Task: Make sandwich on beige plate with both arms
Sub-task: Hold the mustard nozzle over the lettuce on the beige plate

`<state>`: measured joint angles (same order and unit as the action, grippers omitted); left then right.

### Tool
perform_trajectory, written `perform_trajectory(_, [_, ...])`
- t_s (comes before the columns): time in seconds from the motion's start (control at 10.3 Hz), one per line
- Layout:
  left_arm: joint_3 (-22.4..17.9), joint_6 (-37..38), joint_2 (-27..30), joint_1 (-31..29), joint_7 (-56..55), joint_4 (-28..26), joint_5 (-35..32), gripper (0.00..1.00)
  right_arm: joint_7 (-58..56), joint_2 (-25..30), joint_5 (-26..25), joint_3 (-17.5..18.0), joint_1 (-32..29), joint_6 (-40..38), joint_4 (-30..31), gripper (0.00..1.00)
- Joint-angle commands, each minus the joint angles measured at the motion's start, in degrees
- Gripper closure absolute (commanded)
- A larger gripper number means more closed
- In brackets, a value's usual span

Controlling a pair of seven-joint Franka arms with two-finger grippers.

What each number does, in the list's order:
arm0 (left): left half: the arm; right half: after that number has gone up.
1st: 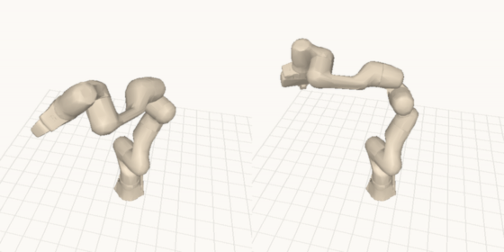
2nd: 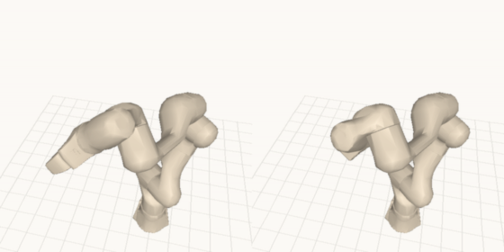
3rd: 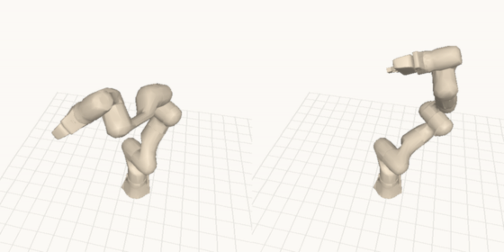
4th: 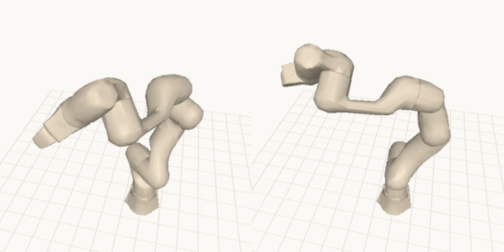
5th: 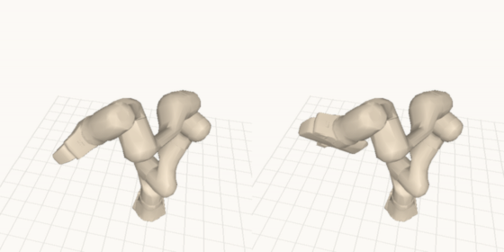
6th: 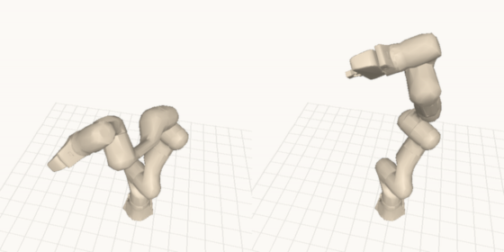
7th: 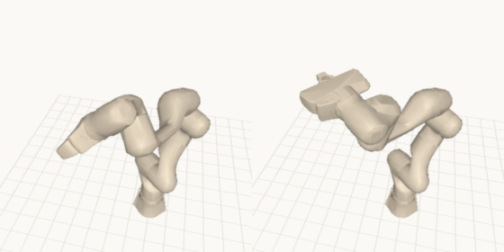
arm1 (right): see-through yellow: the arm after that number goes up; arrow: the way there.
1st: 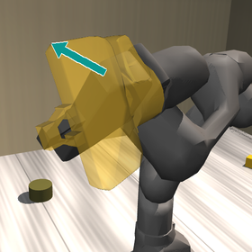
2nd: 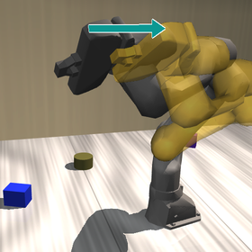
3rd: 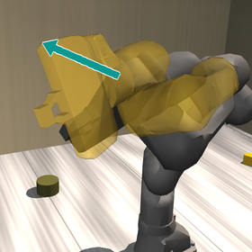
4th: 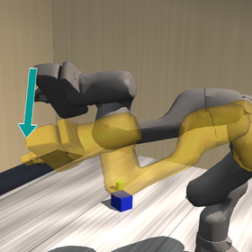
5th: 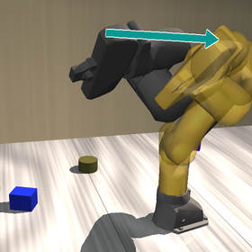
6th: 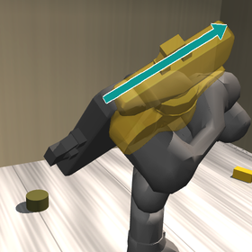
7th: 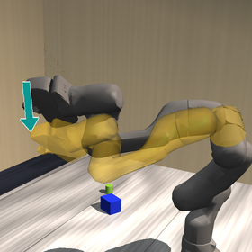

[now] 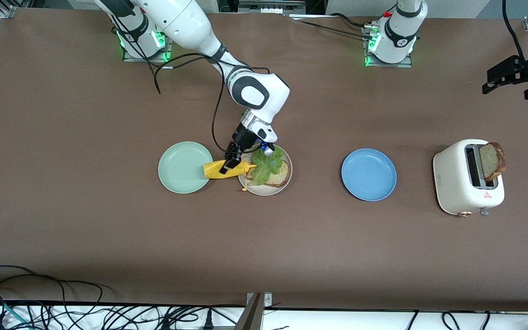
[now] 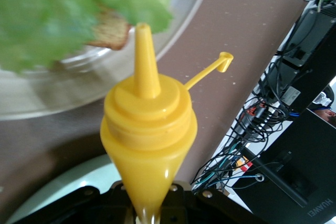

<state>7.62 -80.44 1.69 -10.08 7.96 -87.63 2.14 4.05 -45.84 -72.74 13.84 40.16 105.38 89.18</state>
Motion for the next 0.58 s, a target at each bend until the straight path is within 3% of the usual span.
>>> perform_trajectory(0.0, [0.3, 0.5, 0.8, -0.4, 1.3, -0.6, -0.6, 0.0, -12.6, 3.2, 10.2, -0.3, -0.5, -3.5, -7.1, 1.0])
perform_trajectory(0.19, [0.3, 0.5, 0.8, -0.5, 1.3, -0.5, -0.6, 0.0, -19.6, 10.1, 24.8, -0.6, -7.0, -3.9, -8.2, 1.0])
perform_trajectory(0.49, [0.2, 0.4, 0.7, -0.5, 1.3, -0.5, -0.7, 0.0, -35.2, 20.7, 49.5, -0.6, -21.6, -3.9, -5.0, 1.0])
